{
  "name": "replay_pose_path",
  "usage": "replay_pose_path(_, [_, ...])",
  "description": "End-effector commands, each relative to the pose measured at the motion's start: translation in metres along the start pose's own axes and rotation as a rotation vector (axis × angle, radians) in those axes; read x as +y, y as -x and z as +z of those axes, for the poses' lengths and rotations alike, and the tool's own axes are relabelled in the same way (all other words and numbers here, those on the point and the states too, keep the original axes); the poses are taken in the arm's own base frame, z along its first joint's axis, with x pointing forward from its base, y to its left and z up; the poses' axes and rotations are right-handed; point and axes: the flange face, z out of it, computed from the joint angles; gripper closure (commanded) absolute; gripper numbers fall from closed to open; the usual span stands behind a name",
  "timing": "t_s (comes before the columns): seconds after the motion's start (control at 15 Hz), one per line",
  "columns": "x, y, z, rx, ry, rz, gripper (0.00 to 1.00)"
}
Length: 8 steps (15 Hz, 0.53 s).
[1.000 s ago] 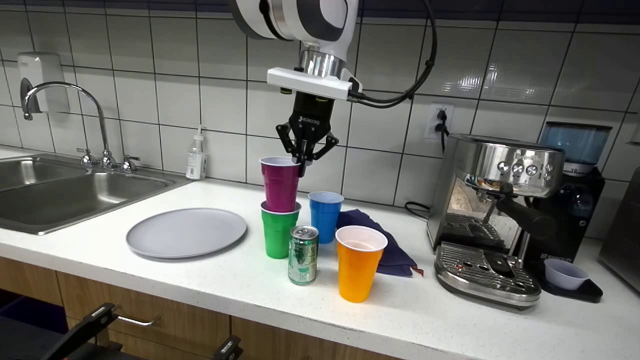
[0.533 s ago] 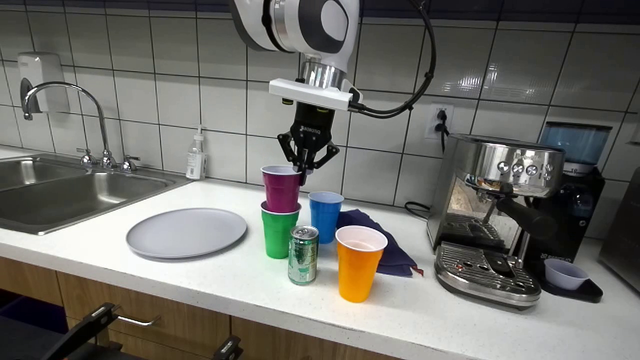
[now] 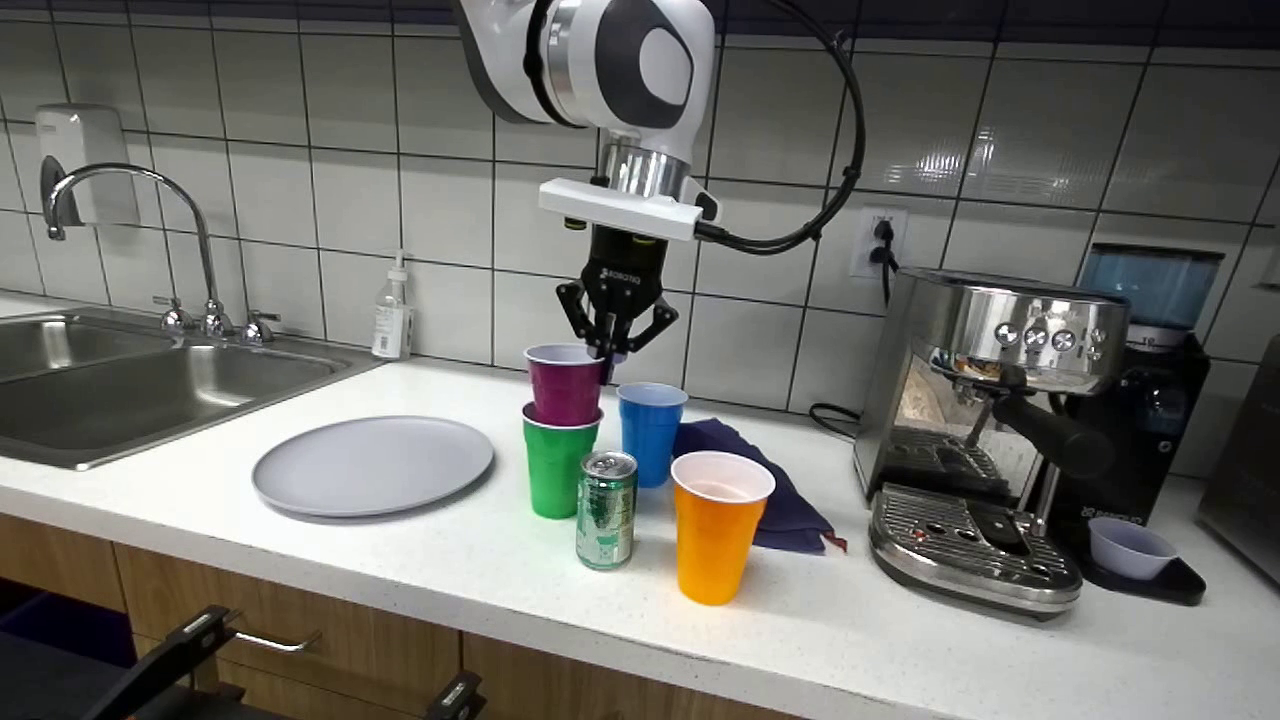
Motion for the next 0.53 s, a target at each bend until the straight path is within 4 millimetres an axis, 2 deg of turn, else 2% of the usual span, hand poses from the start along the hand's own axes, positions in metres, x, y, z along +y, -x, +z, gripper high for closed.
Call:
replay_pose_path(0.0, [0.000,-0.009,0.003,0.010,-0.003,0.022,0.99])
replay_pose_path(0.47, [-0.002,-0.010,0.016,0.003,-0.002,0.030,0.99])
